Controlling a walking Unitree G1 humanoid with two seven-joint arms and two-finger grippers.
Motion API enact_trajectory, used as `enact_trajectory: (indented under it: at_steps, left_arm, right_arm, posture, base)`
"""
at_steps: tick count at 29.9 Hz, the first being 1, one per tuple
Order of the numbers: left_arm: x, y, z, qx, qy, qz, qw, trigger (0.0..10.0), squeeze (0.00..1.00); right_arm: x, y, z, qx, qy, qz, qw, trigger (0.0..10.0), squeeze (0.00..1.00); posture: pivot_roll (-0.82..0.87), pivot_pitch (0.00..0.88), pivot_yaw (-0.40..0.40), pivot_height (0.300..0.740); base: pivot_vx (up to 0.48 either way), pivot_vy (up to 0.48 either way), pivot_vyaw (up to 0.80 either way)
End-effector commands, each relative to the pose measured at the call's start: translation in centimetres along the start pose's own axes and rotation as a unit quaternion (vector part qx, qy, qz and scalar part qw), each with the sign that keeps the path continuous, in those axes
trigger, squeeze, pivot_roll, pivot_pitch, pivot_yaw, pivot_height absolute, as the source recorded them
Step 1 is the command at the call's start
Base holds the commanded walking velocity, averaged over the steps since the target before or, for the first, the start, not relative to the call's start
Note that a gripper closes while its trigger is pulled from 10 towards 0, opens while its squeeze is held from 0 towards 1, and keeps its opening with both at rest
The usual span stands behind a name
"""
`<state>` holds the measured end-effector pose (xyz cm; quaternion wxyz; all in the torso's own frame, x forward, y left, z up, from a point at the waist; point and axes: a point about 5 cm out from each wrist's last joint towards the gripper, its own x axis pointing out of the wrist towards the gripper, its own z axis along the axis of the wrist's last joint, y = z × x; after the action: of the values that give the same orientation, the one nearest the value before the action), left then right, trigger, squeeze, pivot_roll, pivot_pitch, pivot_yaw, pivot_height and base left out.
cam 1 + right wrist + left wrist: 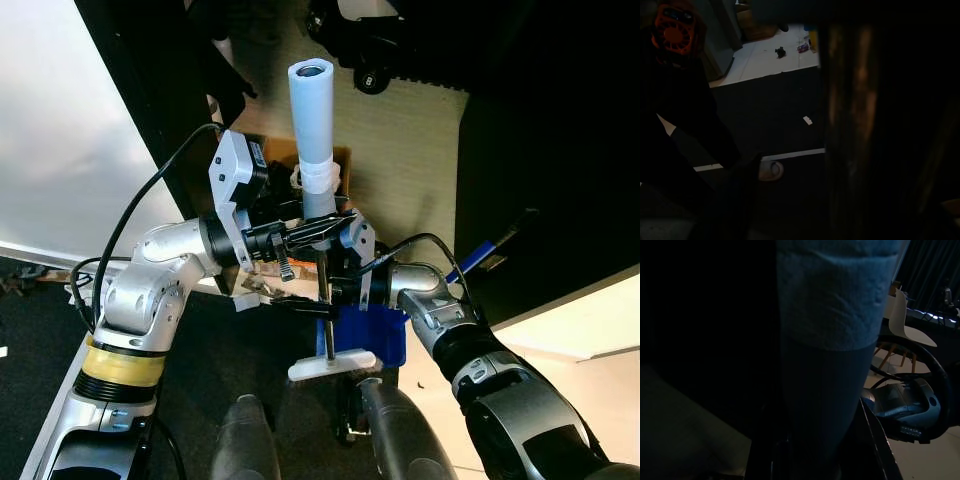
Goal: Sweep floor
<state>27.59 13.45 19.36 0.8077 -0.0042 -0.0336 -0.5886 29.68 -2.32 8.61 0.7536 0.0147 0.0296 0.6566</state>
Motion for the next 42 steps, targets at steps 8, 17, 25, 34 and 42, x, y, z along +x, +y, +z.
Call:
enact_trajectory:
  at_steps: [8, 17, 25, 34, 42]
  left_arm:
    - [0.7, -0.8, 0.8, 0.0, -0.025, -0.022, 0.999, 10.0, 0.0]
    - [0.6, -0.8, 0.7, 0.001, -0.02, -0.02, 1.0, 10.0, 0.0]
    - [0.6, -0.8, 0.5, 0.003, -0.013, -0.02, 1.0, 10.0, 0.0]
    - [0.4, -0.7, 0.3, 0.011, 0.003, -0.017, 1.0, 10.0, 0.0]
    - [-0.3, -0.2, -0.2, -0.003, 0.02, 0.0, 1.0, 10.0, 1.0]
  right_arm:
    - [0.1, 0.2, -0.4, 0.014, 0.002, 0.005, 1.0, 0.0, 0.0]
    - [0.0, 0.1, -0.4, 0.015, 0.0, -0.002, 1.0, 0.0, 0.0]
    - [-0.1, -0.2, -0.4, 0.009, 0.001, -0.017, 1.0, 0.0, 0.0]
    - [-0.4, -0.5, -0.4, 0.003, 0.004, -0.034, 0.999, 0.0, 0.0]
    - [-0.5, -0.9, -0.3, 0.0, 0.004, -0.049, 0.999, 0.0, 0.0]
  posture:
    - [0.03, 0.131, -0.15, 0.731]
    - [0.03, 0.133, -0.151, 0.731]
    - [0.03, 0.13, -0.149, 0.731]
    - [0.03, 0.13, -0.148, 0.731]
    - [0.04, 0.133, -0.148, 0.731]
  base:
    - [0.0, 0.0, 0.0]
    - [0.0, 0.0, 0.0]
    - [0.0, 0.0, 0.0]
    - [0.0, 0.0, 0.0]
    - [0.0, 0.0, 0.0]
